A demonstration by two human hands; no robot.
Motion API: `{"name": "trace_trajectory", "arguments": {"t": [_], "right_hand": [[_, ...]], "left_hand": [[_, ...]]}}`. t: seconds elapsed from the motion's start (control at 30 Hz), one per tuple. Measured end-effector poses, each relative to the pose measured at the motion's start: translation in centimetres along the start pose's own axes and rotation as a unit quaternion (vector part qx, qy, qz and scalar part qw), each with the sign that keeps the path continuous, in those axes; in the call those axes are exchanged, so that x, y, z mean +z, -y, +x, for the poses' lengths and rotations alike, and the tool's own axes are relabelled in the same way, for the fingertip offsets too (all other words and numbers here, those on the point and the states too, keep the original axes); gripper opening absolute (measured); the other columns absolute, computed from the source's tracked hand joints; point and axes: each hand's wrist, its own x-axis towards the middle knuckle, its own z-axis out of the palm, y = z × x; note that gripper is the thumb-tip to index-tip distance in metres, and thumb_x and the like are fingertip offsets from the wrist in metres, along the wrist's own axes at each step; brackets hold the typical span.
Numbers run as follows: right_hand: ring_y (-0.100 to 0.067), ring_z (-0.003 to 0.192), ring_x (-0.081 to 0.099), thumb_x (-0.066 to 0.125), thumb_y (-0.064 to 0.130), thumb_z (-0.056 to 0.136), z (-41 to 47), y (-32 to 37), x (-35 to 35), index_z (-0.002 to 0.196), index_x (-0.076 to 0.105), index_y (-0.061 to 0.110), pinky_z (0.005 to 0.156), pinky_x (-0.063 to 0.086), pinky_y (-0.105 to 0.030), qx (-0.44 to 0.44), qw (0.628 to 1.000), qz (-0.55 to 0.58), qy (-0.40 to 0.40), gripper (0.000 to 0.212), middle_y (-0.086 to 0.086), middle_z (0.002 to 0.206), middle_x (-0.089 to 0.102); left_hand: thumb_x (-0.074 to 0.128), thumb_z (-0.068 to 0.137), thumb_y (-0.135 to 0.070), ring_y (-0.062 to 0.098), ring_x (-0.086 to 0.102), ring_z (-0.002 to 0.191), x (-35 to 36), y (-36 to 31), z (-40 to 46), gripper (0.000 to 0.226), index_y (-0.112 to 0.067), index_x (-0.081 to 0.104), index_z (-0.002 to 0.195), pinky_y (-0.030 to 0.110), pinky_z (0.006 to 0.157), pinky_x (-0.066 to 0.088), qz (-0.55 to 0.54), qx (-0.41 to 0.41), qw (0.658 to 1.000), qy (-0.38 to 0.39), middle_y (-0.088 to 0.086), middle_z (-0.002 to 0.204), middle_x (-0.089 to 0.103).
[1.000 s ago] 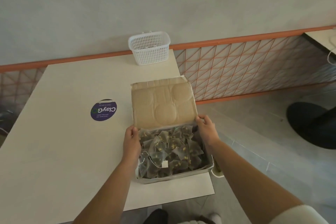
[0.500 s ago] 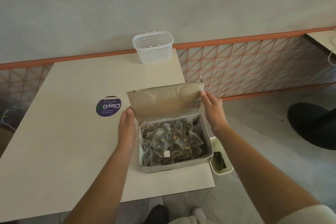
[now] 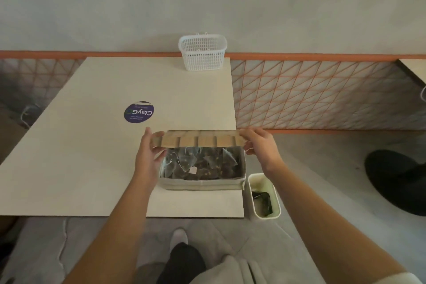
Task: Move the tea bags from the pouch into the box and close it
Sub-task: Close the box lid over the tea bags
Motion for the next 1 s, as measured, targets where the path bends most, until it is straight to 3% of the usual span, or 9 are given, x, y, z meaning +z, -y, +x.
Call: {"name": "trace_trajectory", "arguments": {"t": [0.13, 0.2, 0.27, 0.33, 0.43, 0.57, 0.67, 0.77, 1.0], "right_hand": [[-0.008, 0.067, 0.055, 0.058, 0.012, 0.092, -1.0, -2.5, -0.3, 0.109, 0.061, 0.011, 0.053, 0.044, -0.01, 0.006, 0.999, -0.051, 0.016, 0.017, -0.003, 0.085, 0.061], [-0.012, 0.073, 0.058, 0.06, 0.013, 0.091, -1.2, -4.1, -0.2, 0.114, 0.058, 0.015, 0.06, 0.047, -0.016, 0.016, 0.997, -0.081, 0.008, 0.023, -0.005, 0.09, 0.061], [-0.015, 0.077, 0.061, 0.062, 0.014, 0.09, -1.3, -5.4, 0.0, 0.119, 0.054, 0.017, 0.066, 0.052, -0.023, 0.029, 0.995, -0.096, 0.006, 0.03, -0.009, 0.094, 0.061], [-0.019, 0.083, 0.062, 0.063, 0.016, 0.089, -1.3, -6.6, 0.1, 0.124, 0.05, 0.02, 0.07, 0.055, -0.028, 0.032, 0.992, -0.118, 0.005, 0.038, -0.011, 0.103, 0.058], [-0.019, 0.104, 0.051, 0.062, 0.022, 0.09, -1.4, -8.0, 0.2, 0.128, 0.05, 0.028, 0.083, 0.048, -0.028, -0.004, 0.982, -0.189, -0.018, 0.04, -0.001, 0.117, 0.04], [-0.022, 0.114, 0.049, 0.055, 0.036, 0.095, -1.9, -9.5, 0.4, 0.137, 0.046, 0.036, 0.104, 0.044, -0.039, -0.034, 0.976, -0.214, 0.016, 0.042, 0.001, 0.124, 0.033], [-0.021, 0.129, 0.038, 0.059, 0.052, 0.088, -2.5, -10.5, 0.3, 0.147, 0.032, 0.039, 0.111, 0.036, -0.038, -0.039, 0.969, -0.233, 0.073, 0.066, -0.001, 0.14, 0.028], [-0.022, 0.139, 0.023, 0.059, 0.056, 0.086, -2.7, -11.0, 0.3, 0.152, 0.014, 0.039, 0.116, 0.026, -0.037, -0.052, 0.95, -0.286, 0.112, 0.081, -0.002, 0.151, 0.016], [-0.023, 0.135, 0.03, 0.063, 0.048, 0.086, -2.3, -11.5, 0.7, 0.152, -0.015, 0.025, 0.113, 0.029, -0.042, -0.06, 0.944, -0.316, 0.073, 0.104, -0.004, 0.147, 0.024]], "left_hand": [[0.057, 0.099, -0.034, 0.014, 0.06, 0.111, -0.8, 1.9, -1.5, 0.023, -0.019, 0.067, 0.114, 0.031, 0.096, 0.044, 0.083, 0.011, 0.996, -0.03, -0.001, 0.117, 0.067], [0.061, 0.098, -0.021, 0.015, 0.058, 0.114, -1.2, 3.0, -2.0, 0.03, -0.014, 0.063, 0.127, 0.026, 0.097, 0.044, 0.135, 0.034, 0.99, -0.034, 0.001, 0.122, 0.064], [0.062, 0.097, -0.016, 0.01, 0.058, 0.099, -1.5, 4.0, -2.4, 0.034, -0.013, 0.06, 0.131, 0.016, 0.084, 0.043, 0.178, 0.055, 0.981, -0.049, -0.001, 0.108, 0.061], [0.065, 0.096, -0.019, 0.015, 0.06, 0.095, -2.0, 4.7, -2.3, 0.034, -0.016, 0.061, 0.129, 0.017, 0.076, 0.043, 0.213, 0.064, 0.973, -0.062, 0.002, 0.101, 0.058], [0.068, 0.093, -0.025, 0.029, 0.059, 0.109, -2.8, 5.7, -1.6, 0.031, -0.025, 0.063, 0.123, 0.03, 0.085, 0.048, 0.26, 0.064, 0.96, -0.074, 0.013, 0.116, 0.057], [0.066, 0.095, -0.033, 0.023, 0.05, 0.109, -2.7, 6.6, -1.8, 0.045, -0.027, 0.052, 0.137, 0.035, 0.096, 0.044, 0.288, 0.057, 0.951, -0.095, 0.006, 0.124, 0.041], [0.058, 0.099, -0.038, 0.023, 0.048, 0.115, -2.7, 7.1, -1.8, 0.05, -0.022, 0.047, 0.145, 0.035, 0.103, 0.041, 0.317, 0.052, 0.942, -0.101, 0.007, 0.13, 0.038], [0.048, 0.103, -0.04, 0.031, 0.048, 0.127, -2.9, 7.6, -1.2, 0.048, -0.022, 0.046, 0.147, 0.046, 0.114, 0.037, 0.36, 0.048, 0.926, -0.102, 0.017, 0.14, 0.044], [0.03, 0.11, -0.029, 0.02, 0.032, 0.144, -1.2, 8.1, -2.1, 0.044, -0.019, 0.03, 0.153, 0.033, 0.116, 0.025, 0.244, 0.024, 0.965, -0.09, 0.004, 0.158, 0.032]]}}
